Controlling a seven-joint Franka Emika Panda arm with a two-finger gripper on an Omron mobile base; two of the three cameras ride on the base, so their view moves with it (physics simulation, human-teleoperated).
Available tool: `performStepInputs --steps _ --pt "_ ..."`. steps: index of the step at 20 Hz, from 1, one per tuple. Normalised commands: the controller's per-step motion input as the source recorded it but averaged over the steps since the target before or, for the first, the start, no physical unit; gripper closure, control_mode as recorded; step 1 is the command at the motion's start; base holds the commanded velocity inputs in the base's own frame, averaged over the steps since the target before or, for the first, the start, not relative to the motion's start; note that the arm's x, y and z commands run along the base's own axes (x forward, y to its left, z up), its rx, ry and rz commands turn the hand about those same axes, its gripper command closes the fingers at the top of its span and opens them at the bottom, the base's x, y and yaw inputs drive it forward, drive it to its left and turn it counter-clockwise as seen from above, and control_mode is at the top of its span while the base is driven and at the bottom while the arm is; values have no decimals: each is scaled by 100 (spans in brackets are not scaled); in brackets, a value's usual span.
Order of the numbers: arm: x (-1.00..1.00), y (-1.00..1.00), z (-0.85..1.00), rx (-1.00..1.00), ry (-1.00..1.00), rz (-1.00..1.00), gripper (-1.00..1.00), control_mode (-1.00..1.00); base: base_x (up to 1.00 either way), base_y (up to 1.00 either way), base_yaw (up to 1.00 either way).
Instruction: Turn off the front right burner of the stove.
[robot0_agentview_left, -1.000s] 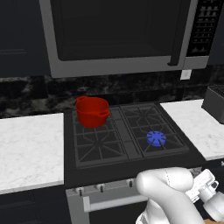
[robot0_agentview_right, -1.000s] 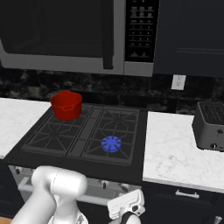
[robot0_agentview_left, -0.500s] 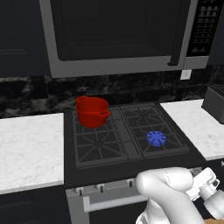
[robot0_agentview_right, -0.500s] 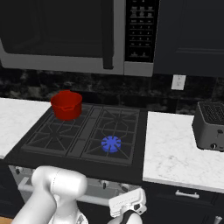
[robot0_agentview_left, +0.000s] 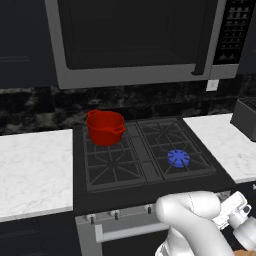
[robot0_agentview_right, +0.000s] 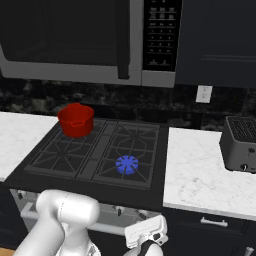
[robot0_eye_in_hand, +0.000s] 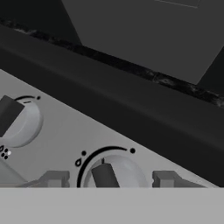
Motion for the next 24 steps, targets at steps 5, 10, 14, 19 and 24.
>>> performStepInputs --steps 5,10,14,19,24 --pt "0 -3 12 11 0 0 100 -100 0 0 0" --pt "0 -21 28 28 3 0 100 -100 0 0 0" --pt "0 -38 37 42 9 0 100 -100 0 0 0" --pt "0 -44 43 49 11 0 100 -100 0 0 0" --pt "0 -55 46 54 10 -1 100 -100 0 0 0"
